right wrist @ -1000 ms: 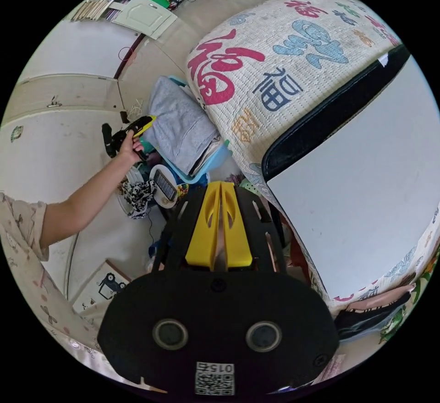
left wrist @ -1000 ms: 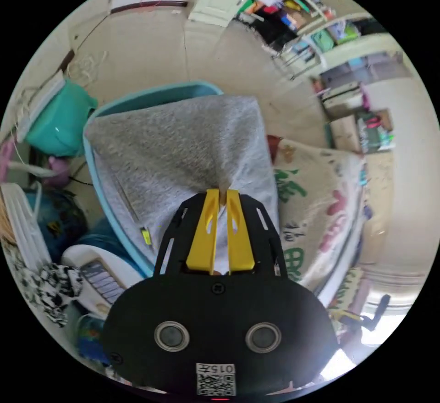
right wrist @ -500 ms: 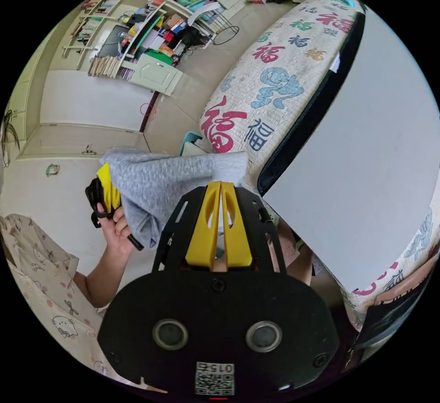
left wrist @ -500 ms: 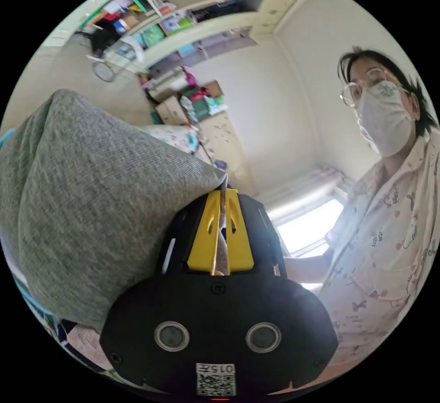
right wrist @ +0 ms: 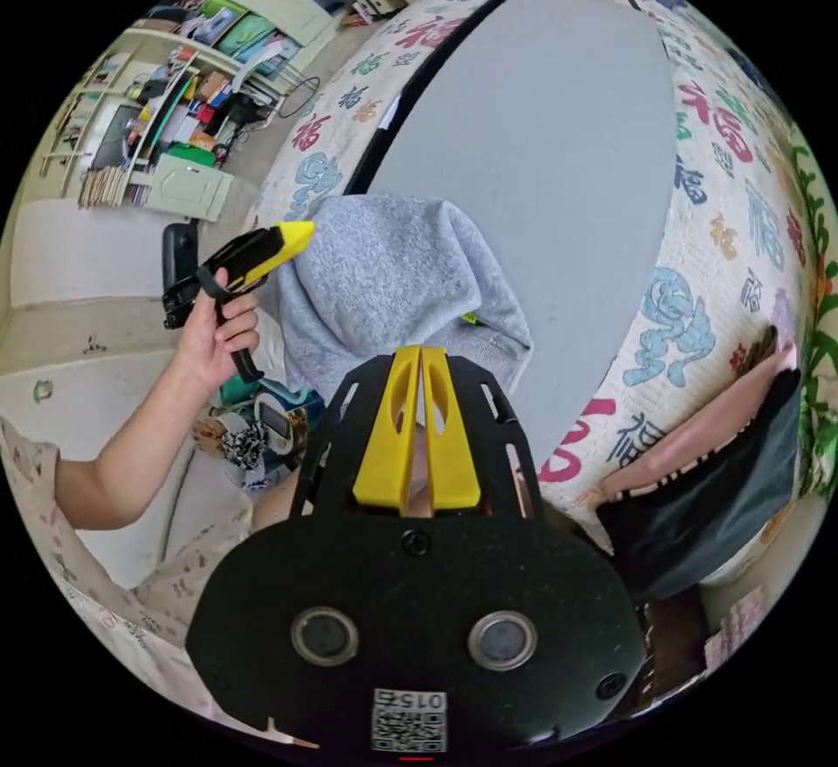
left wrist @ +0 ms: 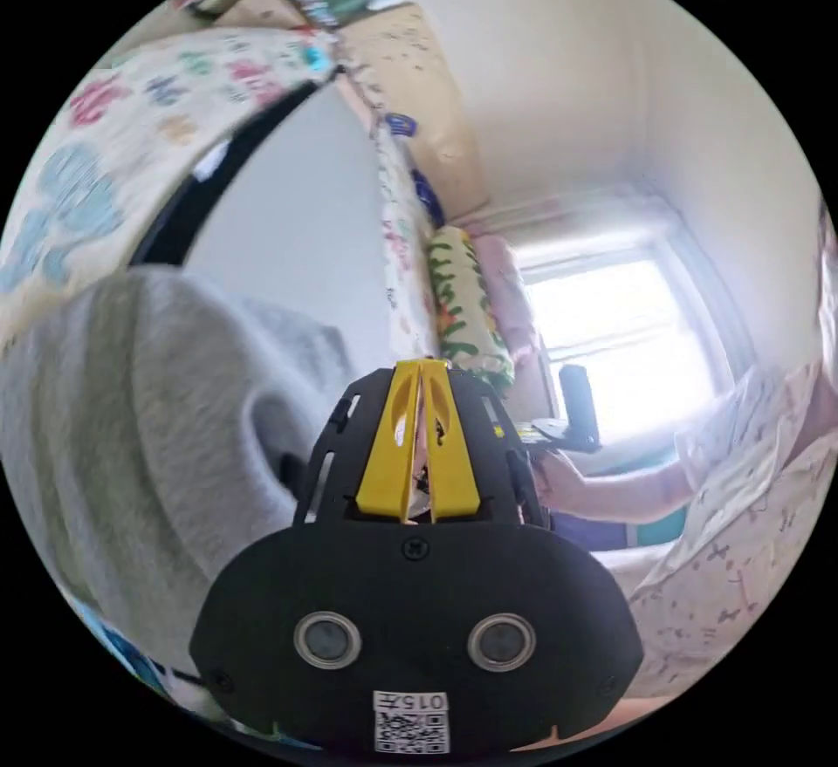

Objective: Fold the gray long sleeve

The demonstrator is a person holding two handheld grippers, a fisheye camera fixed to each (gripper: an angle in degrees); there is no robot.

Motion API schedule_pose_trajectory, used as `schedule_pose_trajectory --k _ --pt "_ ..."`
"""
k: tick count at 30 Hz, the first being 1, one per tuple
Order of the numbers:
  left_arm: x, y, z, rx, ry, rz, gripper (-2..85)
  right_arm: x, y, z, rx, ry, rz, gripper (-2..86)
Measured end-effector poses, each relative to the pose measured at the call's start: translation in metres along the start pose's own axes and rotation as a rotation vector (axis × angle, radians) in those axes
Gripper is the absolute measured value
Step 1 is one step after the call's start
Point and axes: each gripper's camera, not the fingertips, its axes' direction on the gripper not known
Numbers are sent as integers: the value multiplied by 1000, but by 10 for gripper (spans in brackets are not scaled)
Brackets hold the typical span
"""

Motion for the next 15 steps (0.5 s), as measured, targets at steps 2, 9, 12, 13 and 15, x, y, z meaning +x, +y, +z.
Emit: schedule_pose_trajectory --k 2,9,12,13,15 --pt "-59 25 -5 37 -40 -186 -9 -19 -16 12 -5 44 -125 -6" --pt "-204 69 75 17 596 -549 -9 -64 -60 71 -106 211 -323 -5" --pt "-220 88 90 18 628 -552 -8 -68 -72 93 -188 238 -352 -5" --pt "-221 93 94 15 645 -537 -6 -68 -76 98 -207 239 -354 -5" --pt "-222 102 99 16 727 -482 -3 -66 -82 103 -235 227 -359 -5"
